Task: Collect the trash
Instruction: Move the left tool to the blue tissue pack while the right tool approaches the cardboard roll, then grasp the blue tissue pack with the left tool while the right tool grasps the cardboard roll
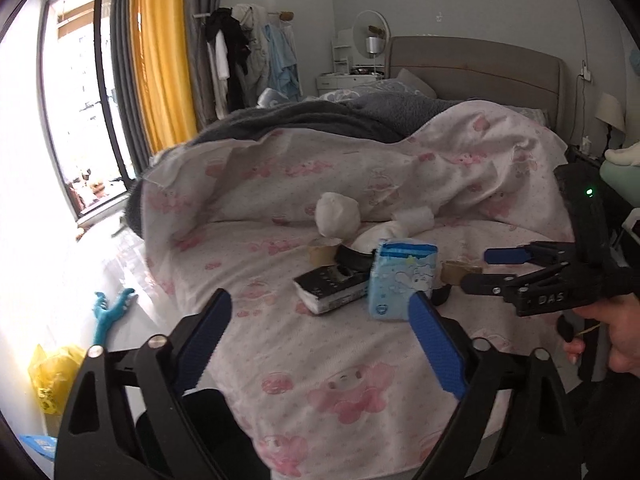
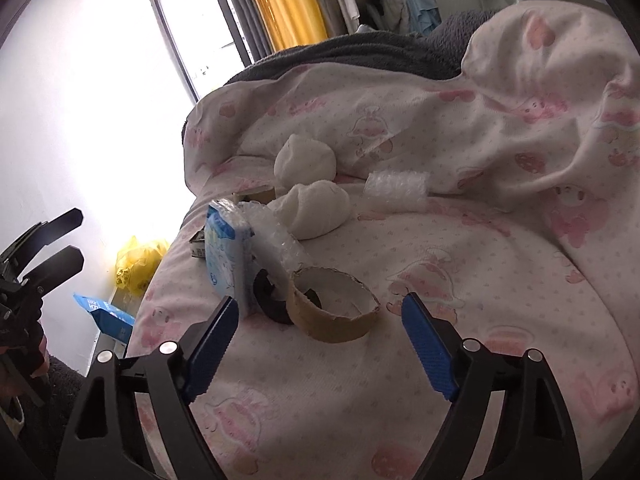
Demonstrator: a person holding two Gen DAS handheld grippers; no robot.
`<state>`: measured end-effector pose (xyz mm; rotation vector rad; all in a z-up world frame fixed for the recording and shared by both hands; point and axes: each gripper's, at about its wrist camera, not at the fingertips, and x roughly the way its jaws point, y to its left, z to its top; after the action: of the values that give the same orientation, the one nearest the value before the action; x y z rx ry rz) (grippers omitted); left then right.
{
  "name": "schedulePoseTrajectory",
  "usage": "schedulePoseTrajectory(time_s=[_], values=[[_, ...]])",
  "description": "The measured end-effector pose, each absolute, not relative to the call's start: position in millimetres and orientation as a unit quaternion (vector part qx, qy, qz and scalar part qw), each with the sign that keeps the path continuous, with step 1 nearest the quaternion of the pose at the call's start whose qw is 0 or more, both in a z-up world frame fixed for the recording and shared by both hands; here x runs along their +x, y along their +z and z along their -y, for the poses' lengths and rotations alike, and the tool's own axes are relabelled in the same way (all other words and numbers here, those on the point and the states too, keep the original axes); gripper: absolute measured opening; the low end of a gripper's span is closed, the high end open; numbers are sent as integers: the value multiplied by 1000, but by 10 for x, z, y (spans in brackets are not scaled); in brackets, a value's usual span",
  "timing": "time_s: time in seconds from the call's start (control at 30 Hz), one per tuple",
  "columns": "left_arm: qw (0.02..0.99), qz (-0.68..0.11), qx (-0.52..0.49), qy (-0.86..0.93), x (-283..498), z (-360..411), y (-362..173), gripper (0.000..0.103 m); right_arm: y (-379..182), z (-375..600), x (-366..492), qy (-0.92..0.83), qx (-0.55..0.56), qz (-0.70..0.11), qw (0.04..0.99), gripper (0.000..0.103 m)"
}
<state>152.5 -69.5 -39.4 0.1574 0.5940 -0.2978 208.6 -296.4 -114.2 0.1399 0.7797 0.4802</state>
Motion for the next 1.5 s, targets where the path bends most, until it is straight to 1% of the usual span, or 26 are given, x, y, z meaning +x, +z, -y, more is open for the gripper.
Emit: schedulePoseTrajectory(time_s=[0.13,0.27,0.33,0.5,0.57,0.63,0.67,0.73,0.83,1.13,1.23,1.4,1.43,1.47,1.5], values=[[935,-299,77,-175,1616,820,-440,86,-1215,3019,2198,254,86,-378,886,78],[931,-301,95,-184,1664,987,-510,84,-1258,3047,2271,268,87,-382,880,76],[925,-311,95,-195,1702,1057,-556,83,-1279,3073,2304,280,96,-384,875,73],[917,-322,85,-221,1779,1156,-641,83,-1345,3127,2388,303,114,-390,862,68],[915,-325,79,-225,1814,1181,-670,83,-1364,3148,2412,318,124,-392,854,65],[915,-327,79,-225,1838,1211,-695,83,-1381,3144,2434,334,132,-396,845,58],[914,-327,82,-225,1850,1233,-712,83,-1395,3134,2441,341,131,-400,841,57],[913,-330,85,-226,1875,1267,-739,83,-1416,3118,2451,345,122,-405,838,51],[909,-336,87,-230,1908,1306,-787,83,-1411,3128,2440,352,119,-405,835,49],[909,-338,84,-230,2029,1402,-888,83,-1298,3269,2431,339,117,-394,846,49],[913,-334,63,-225,2066,1378,-880,83,-1203,3337,2443,329,120,-386,854,49],[911,-340,59,-228,2152,1416,-931,82,-1006,3315,2498,323,100,-372,864,49],[909,-341,58,-232,2160,1420,-938,81,-972,3303,2505,324,97,-369,866,49],[907,-341,58,-239,2167,1434,-941,77,-931,3280,2514,324,94,-366,867,49],[908,-339,61,-240,2168,1441,-945,74,-908,3275,2513,324,93,-364,868,49]])
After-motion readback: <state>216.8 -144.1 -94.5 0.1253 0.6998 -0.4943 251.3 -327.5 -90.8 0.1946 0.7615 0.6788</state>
